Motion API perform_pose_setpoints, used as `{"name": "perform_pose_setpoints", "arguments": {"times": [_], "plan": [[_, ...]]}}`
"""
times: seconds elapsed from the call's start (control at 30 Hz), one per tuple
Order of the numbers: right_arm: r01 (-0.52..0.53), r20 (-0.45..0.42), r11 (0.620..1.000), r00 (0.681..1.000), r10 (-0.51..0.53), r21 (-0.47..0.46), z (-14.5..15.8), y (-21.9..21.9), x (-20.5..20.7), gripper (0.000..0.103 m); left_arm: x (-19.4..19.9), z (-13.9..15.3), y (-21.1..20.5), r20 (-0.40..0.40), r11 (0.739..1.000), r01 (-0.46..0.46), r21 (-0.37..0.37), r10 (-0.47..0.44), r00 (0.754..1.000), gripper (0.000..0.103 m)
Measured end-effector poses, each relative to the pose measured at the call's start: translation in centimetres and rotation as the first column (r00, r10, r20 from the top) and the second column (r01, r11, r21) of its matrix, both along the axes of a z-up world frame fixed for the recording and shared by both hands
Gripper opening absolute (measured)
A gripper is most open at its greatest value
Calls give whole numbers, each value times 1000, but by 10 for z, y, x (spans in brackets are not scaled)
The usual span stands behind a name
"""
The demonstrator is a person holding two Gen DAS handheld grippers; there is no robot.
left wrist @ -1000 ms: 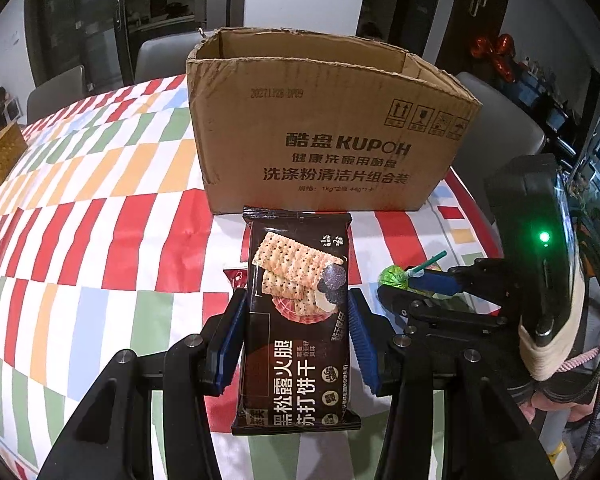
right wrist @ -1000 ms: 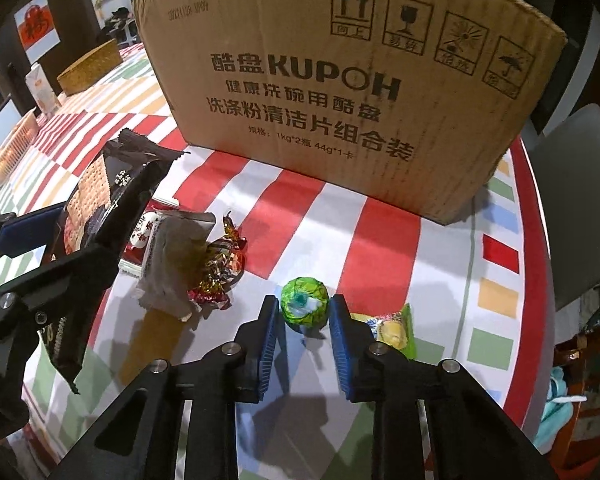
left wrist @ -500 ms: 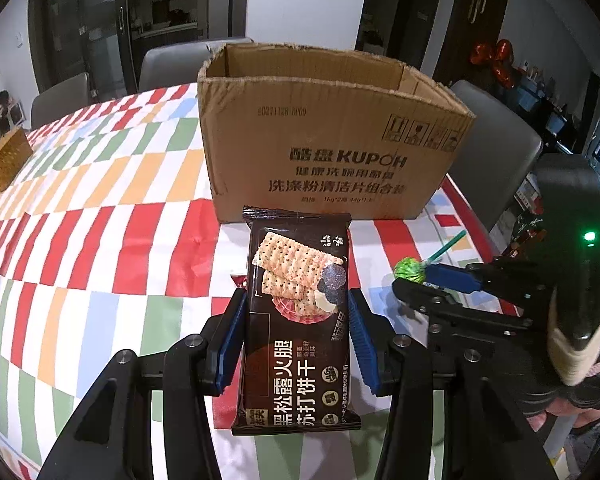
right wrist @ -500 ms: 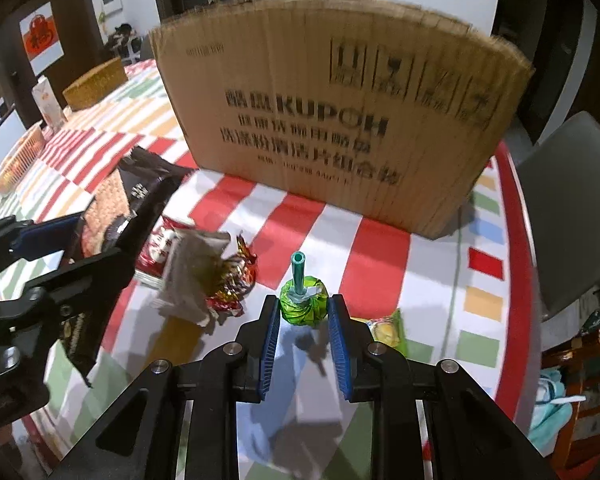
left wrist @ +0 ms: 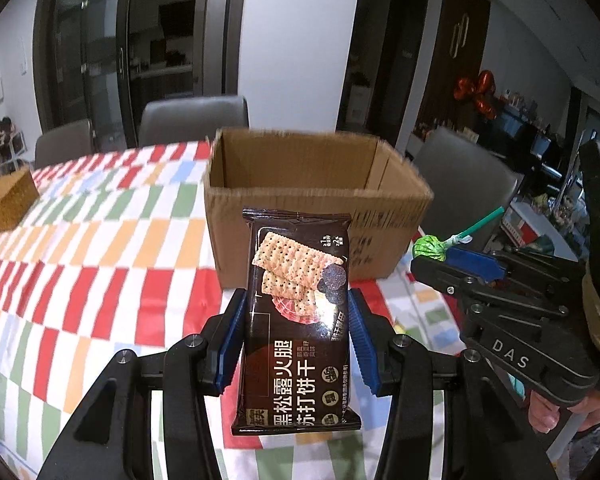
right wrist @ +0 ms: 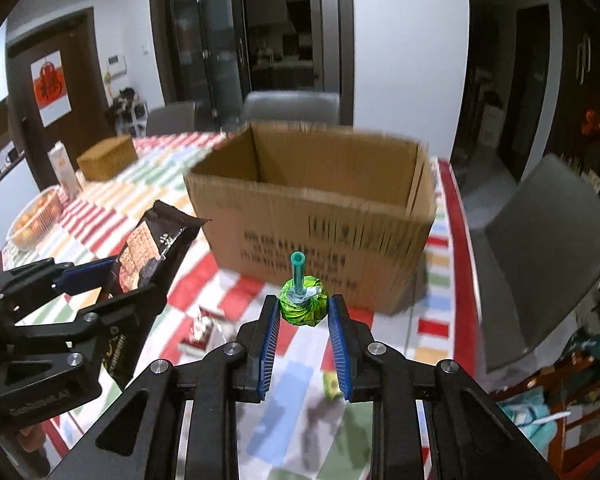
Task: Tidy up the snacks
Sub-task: 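Grasp the green lollipop with the right tool while the left tool lifts the cracker packet, then carry the lollipop over the box and open the right tool while the left tool releases the cracker packet inside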
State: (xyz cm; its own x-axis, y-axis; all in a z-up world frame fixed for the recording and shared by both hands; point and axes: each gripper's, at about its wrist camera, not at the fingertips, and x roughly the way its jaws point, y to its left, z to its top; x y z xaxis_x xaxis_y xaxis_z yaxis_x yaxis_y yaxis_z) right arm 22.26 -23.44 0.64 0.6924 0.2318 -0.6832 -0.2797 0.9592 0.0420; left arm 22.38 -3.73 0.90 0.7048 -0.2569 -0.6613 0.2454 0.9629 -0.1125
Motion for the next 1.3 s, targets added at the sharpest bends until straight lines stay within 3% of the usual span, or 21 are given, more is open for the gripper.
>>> {"name": "perform_pose_setpoints", "arguments": {"times": [0.33,0.6,0.87,1.3], "plan": [[0,102,1000,995,-2,25,47,3,10,26,20,45,-4,104,1000,5,0,-5,995,48],[18,125,999,992,-22,31,70,2,36,26,50,69,-6,144,999,12,33,-17,989,48],[44,96,999,994,-45,14,76,1,75,26,97,81,-7,123,999,24,30,-27,992,48],[77,16,995,997,-76,-56,59,3,125,26,164,55,-23,33,996,11,89,-14,999,49]]}}
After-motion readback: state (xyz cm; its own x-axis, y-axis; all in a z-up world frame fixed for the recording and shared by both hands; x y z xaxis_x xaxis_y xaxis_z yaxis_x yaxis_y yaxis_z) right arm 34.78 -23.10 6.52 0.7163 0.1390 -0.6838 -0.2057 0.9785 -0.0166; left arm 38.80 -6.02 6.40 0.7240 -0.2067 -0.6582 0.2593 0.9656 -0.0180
